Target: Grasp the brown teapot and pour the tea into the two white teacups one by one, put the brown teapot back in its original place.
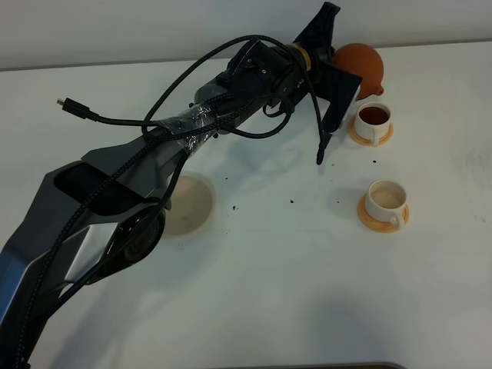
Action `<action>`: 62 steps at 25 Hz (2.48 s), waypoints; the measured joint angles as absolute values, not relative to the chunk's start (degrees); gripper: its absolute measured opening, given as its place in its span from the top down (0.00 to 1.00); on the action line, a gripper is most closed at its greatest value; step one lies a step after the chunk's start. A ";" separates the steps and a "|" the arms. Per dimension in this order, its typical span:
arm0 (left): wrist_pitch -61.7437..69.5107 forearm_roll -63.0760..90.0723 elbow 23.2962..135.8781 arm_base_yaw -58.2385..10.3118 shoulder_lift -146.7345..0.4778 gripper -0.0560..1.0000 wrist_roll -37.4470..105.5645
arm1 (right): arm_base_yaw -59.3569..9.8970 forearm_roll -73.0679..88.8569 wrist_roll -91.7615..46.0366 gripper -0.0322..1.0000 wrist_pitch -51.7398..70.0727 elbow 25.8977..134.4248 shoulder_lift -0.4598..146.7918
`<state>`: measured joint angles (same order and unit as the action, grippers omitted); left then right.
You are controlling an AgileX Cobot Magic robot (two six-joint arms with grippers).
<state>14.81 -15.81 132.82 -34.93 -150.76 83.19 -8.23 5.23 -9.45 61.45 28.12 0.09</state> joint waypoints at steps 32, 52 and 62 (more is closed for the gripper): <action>66.48 -1.13 132.82 -37.65 -141.71 0.84 25.12 | -8.23 5.23 -9.26 0.74 61.45 28.12 0.09; 60.95 0.00 132.94 -38.49 -144.92 0.84 27.45 | -8.23 5.23 -9.26 0.74 61.45 28.12 0.09; 68.11 -1.14 133.10 -38.61 -138.88 0.84 47.47 | -8.23 5.25 -9.26 0.74 61.45 28.12 0.09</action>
<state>68.11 -1.14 133.10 -38.61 -138.88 47.47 -8.23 5.25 -9.26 61.45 28.12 0.09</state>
